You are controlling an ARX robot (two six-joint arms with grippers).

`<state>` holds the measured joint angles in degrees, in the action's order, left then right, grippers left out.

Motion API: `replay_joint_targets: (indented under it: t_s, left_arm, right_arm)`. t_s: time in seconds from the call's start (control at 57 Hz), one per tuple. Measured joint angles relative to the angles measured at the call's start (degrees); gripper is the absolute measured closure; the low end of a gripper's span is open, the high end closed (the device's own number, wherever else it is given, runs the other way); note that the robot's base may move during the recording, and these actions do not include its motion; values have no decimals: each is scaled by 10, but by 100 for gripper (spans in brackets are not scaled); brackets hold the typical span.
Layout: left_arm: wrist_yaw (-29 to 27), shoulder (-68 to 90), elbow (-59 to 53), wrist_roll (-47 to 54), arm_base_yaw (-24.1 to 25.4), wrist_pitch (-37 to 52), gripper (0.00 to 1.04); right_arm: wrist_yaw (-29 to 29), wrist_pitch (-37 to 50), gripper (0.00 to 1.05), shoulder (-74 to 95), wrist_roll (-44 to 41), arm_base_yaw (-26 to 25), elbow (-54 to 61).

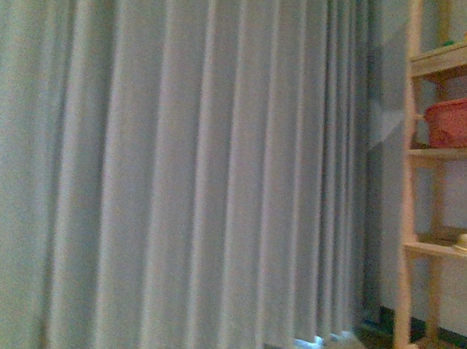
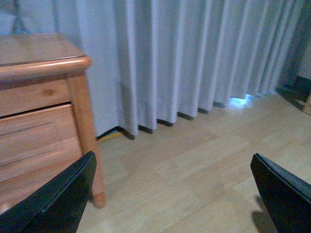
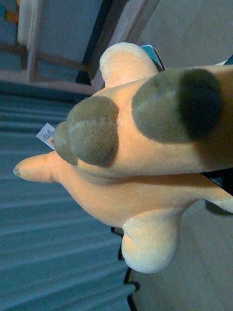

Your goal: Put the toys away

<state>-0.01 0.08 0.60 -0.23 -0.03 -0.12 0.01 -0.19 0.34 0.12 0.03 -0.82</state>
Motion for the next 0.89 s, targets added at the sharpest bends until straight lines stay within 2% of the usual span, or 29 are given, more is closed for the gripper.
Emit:
replay_joint_targets:
  t_s: [0.894]
  left_arm:
    - [2, 0, 0, 0, -1, 0, 6]
  right_arm:
    - [7, 0, 98, 0, 0, -1, 0]
